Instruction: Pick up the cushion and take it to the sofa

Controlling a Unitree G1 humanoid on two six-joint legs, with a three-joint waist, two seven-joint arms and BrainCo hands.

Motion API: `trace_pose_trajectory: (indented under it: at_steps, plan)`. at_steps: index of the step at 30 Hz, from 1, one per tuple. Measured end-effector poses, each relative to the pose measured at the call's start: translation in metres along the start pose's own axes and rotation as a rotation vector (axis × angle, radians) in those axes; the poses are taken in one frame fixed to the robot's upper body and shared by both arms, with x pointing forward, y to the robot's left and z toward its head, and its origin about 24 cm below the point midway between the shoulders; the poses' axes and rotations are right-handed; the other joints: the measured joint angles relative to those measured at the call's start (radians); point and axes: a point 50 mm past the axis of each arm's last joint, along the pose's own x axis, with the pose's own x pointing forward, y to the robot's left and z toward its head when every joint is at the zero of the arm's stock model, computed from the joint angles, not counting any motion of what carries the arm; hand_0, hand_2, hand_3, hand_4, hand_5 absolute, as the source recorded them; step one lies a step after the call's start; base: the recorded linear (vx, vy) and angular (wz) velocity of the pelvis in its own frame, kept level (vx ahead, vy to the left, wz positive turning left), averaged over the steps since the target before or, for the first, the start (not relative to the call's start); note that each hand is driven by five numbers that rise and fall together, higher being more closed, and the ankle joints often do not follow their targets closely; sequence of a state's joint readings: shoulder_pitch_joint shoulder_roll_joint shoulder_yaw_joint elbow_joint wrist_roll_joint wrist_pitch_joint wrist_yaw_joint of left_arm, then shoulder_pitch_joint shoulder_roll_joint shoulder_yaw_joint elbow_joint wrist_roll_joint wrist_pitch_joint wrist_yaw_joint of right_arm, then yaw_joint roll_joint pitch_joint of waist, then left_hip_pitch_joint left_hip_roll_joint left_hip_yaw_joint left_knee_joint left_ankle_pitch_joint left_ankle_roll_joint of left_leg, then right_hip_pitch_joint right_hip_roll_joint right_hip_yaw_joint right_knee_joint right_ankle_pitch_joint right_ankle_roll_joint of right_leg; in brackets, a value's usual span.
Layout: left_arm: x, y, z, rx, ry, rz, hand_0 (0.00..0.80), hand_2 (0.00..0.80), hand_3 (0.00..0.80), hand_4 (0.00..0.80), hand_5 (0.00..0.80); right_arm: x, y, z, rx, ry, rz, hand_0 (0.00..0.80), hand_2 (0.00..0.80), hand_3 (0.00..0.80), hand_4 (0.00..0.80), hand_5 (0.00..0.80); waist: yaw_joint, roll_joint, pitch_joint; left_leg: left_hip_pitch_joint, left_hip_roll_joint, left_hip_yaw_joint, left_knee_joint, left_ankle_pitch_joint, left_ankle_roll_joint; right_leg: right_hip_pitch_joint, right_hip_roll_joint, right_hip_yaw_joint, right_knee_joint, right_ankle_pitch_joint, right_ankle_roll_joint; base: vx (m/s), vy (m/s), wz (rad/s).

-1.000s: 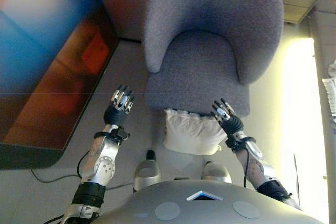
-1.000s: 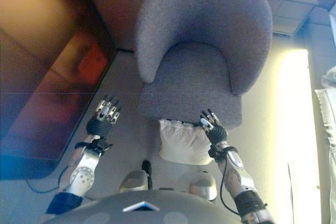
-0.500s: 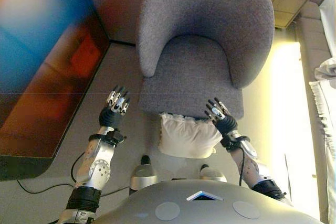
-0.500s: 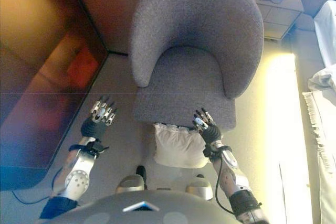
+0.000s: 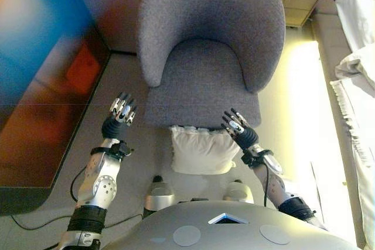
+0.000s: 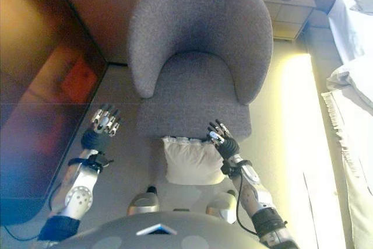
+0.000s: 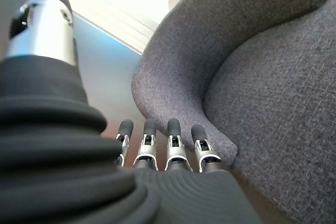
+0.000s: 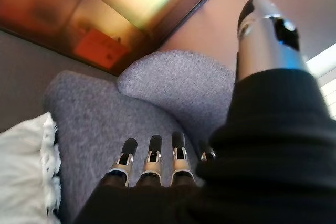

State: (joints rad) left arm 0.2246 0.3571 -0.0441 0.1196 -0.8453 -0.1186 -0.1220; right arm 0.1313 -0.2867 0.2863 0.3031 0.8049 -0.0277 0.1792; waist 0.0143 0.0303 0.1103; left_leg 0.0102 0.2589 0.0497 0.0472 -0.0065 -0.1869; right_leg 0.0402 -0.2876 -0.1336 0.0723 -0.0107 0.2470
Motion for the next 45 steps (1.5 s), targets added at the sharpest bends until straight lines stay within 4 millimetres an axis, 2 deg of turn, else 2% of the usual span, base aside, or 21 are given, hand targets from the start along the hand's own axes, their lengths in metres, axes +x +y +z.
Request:
trace_pose_trajectory:
  at_steps: [1,2,3,4,6,7,9,12,14,16,19,22,24,28,31,33,38,45]
  plan:
    - [-0.002,-0.002,-0.006,-0.023,0.012,0.012,0.000,0.000,0.000,0.000,0.000,0.000,-0.004,0.005,-0.026,0.004,-0.004,0.000,0.000,0.000,0.000,0.000,-0.003,0.029,0.003,0.002,0.038,0.000,-0.008,0.016,0.022,0.003,0.041,-0.007,0.003,-0.007,-0.015,0.157,-0.204,0.26]
    - [-0.002,-0.005,-0.011,-0.046,0.023,0.014,0.000,0.000,0.000,0.000,0.000,-0.001,-0.009,0.010,-0.055,0.006,-0.015,0.000,0.000,0.000,0.000,0.000,-0.005,0.049,0.004,0.000,0.053,0.006,-0.002,0.044,0.042,0.004,0.063,-0.008,0.015,-0.018,-0.026,0.141,-0.222,0.26]
    - [-0.002,-0.008,-0.014,-0.060,0.031,0.010,0.000,0.000,0.000,0.000,0.000,-0.003,-0.013,0.014,-0.074,0.007,-0.029,0.000,0.000,0.000,0.000,0.000,-0.006,0.049,0.005,-0.013,0.054,0.006,0.018,0.079,0.054,0.006,0.069,-0.011,0.027,-0.032,-0.034,0.116,-0.207,0.30]
    - [-0.002,-0.009,-0.015,-0.062,0.034,0.006,0.000,0.000,0.000,0.000,0.000,-0.004,-0.015,0.015,-0.084,0.010,-0.041,0.000,0.000,0.000,0.000,0.000,-0.006,0.040,0.008,-0.032,0.054,0.006,0.044,0.119,0.043,0.010,0.071,-0.017,0.030,-0.045,-0.044,0.117,-0.165,0.34]
    - [-0.002,-0.009,-0.015,-0.055,0.037,0.001,0.000,0.000,0.000,0.000,0.000,-0.004,-0.016,0.015,-0.084,0.003,-0.057,0.000,0.000,0.000,0.000,0.000,-0.003,0.003,0.009,-0.061,0.047,0.020,0.055,0.222,0.046,0.027,0.069,-0.046,0.011,-0.059,-0.071,0.115,-0.051,0.42]
    - [-0.002,-0.009,-0.016,-0.055,0.040,0.001,0.000,0.000,0.000,0.000,0.000,-0.005,-0.015,0.013,-0.080,-0.001,-0.060,0.000,0.000,0.000,0.000,0.000,-0.002,-0.013,0.006,-0.073,0.039,0.019,0.060,0.246,0.053,0.032,0.063,-0.058,0.002,-0.057,-0.081,0.095,0.047,0.35]
    - [-0.003,-0.008,-0.018,-0.056,0.058,0.003,0.000,0.000,0.000,0.000,0.000,-0.006,-0.017,0.016,-0.089,-0.025,-0.070,0.000,0.000,0.000,0.000,0.000,0.000,-0.031,0.004,-0.088,0.001,0.032,0.092,0.208,0.031,0.043,0.047,-0.081,0.000,-0.059,-0.080,0.068,0.108,0.34]
    - [-0.001,-0.011,-0.016,-0.054,0.055,-0.025,0.000,0.000,0.000,0.000,0.000,-0.009,-0.022,0.022,-0.092,-0.074,-0.103,0.000,0.000,0.000,0.000,0.000,-0.029,0.006,-0.017,-0.076,-0.022,0.046,0.015,0.160,0.014,0.038,0.045,-0.085,0.028,-0.074,-0.045,0.114,0.087,0.52]
    - [0.001,-0.013,-0.015,-0.041,0.052,-0.037,0.000,0.000,0.000,0.000,0.000,-0.010,-0.020,0.017,-0.069,-0.073,-0.116,0.000,0.000,0.000,0.000,0.000,-0.028,0.017,-0.024,-0.049,-0.035,0.054,-0.032,0.108,-0.022,0.043,0.034,-0.062,0.034,-0.087,-0.022,0.144,0.008,0.23]
    - [-0.003,-0.006,-0.013,0.014,0.068,-0.028,0.000,0.000,0.000,0.000,0.000,-0.008,-0.009,0.005,-0.014,-0.062,-0.099,0.000,0.000,0.000,0.000,0.000,-0.022,-0.030,-0.030,-0.034,-0.076,0.058,-0.048,0.102,-0.005,0.043,-0.003,-0.039,0.027,-0.083,-0.006,0.102,0.014,-0.06]
    - [-0.010,0.003,-0.012,0.052,0.099,-0.019,0.000,0.000,0.000,0.000,0.000,-0.006,-0.001,-0.003,0.028,-0.059,-0.071,0.000,0.000,0.000,0.000,0.000,-0.022,-0.056,-0.041,-0.013,-0.096,0.063,-0.066,0.102,0.005,0.058,-0.025,-0.038,-0.001,-0.063,0.005,0.075,-0.008,-0.11]
    - [-0.013,0.002,-0.016,0.036,0.123,-0.048,0.000,0.000,0.000,0.000,0.000,-0.006,0.000,-0.001,0.085,-0.070,-0.023,0.000,0.000,0.000,0.000,0.000,-0.022,-0.047,-0.046,0.016,-0.087,0.084,-0.093,0.105,0.008,0.073,-0.016,-0.036,-0.034,-0.050,-0.002,0.028,-0.028,-0.17]
    - [-0.013,-0.003,-0.021,-0.045,0.143,-0.092,0.000,0.000,0.000,0.000,0.000,-0.007,0.001,-0.002,0.162,-0.069,0.019,0.000,0.000,0.000,0.000,0.000,-0.022,-0.032,-0.053,0.016,-0.072,0.087,-0.103,0.113,0.007,0.073,0.000,-0.038,-0.053,-0.036,-0.007,-0.009,-0.035,-0.10]
    - [-0.016,-0.028,-0.041,-0.444,0.171,-0.230,0.000,0.000,0.000,0.000,0.000,-0.008,0.011,-0.004,0.396,-0.070,0.201,0.000,0.000,0.000,0.000,0.000,-0.022,0.004,-0.072,0.016,-0.058,0.112,-0.133,0.129,0.001,0.071,0.010,-0.055,-0.103,0.007,-0.004,-0.009,-0.038,-0.13]
    - [-0.018,-0.054,-0.051,-0.771,0.158,-0.378,0.000,0.000,0.000,0.000,0.000,-0.006,0.029,-0.005,0.650,-0.107,0.408,0.000,0.000,0.000,0.000,0.000,-0.023,0.003,-0.076,0.016,-0.055,0.114,-0.134,0.135,-0.009,0.091,0.014,-0.083,-0.139,0.031,-0.003,-0.005,-0.038,0.00]
    - [-0.019,-0.063,-0.053,-0.875,0.151,-0.441,0.000,0.000,0.000,0.000,0.000,-0.003,0.039,-0.003,0.742,-0.135,0.473,0.000,0.000,0.000,0.000,0.000,-0.024,-0.008,-0.082,0.016,-0.050,0.116,-0.134,0.135,-0.009,0.095,0.019,-0.096,-0.146,0.033,-0.005,0.001,-0.010,0.02]
    - [-0.021,-0.061,-0.051,-0.897,0.127,-0.464,0.000,0.000,0.000,0.000,0.000,-0.003,0.042,-0.007,0.756,-0.130,0.472,0.000,0.000,0.000,0.000,0.000,-0.024,-0.035,-0.098,0.015,-0.050,0.122,-0.134,0.132,-0.013,0.092,0.018,-0.097,-0.146,0.033,-0.004,-0.003,-0.001,-0.01]
    - [-0.024,-0.054,-0.049,-0.874,0.131,-0.452,0.000,0.000,0.000,0.000,0.000,-0.006,0.040,-0.012,0.743,-0.087,0.464,0.000,0.000,0.000,0.000,0.000,-0.022,-0.041,-0.101,0.031,-0.043,0.142,-0.137,0.125,-0.014,0.092,0.020,-0.096,-0.149,0.040,-0.006,-0.015,-0.010,-0.07]
